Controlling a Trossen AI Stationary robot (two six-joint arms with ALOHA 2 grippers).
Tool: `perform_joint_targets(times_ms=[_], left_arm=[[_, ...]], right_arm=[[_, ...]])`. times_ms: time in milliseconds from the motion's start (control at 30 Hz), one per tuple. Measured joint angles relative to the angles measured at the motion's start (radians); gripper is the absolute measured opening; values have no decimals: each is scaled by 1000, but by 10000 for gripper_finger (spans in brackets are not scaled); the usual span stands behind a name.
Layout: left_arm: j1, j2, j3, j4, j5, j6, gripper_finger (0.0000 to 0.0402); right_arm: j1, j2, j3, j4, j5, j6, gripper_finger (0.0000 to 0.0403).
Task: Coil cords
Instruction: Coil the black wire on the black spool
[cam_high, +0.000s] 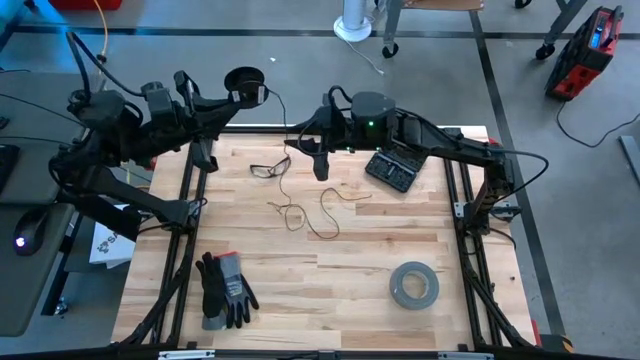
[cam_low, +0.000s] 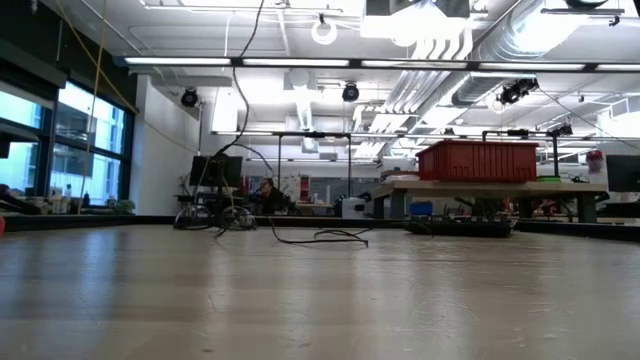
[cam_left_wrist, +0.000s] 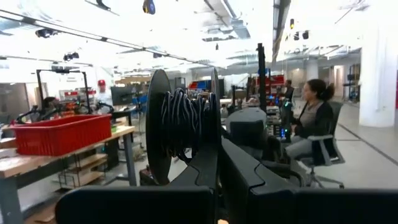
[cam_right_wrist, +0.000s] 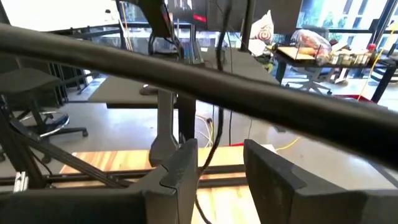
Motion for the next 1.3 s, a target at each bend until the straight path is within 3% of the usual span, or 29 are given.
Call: perform_joint_targets(times_ms=[300, 633, 1200, 1300], left_arm=[[-1, 2, 0, 0, -1, -1, 1], [0, 2, 0, 0, -8, 0, 1], [0, 2, 0, 0, -10, 0, 1], [0, 2, 0, 0, -11, 1, 1]], right_arm=[[0, 1, 0, -40, -9, -16, 120], [0, 1, 0, -57, -4, -32, 77], [0, 2, 0, -41, -11, -9, 72], [0, 2, 0, -42, -19, -9, 51]])
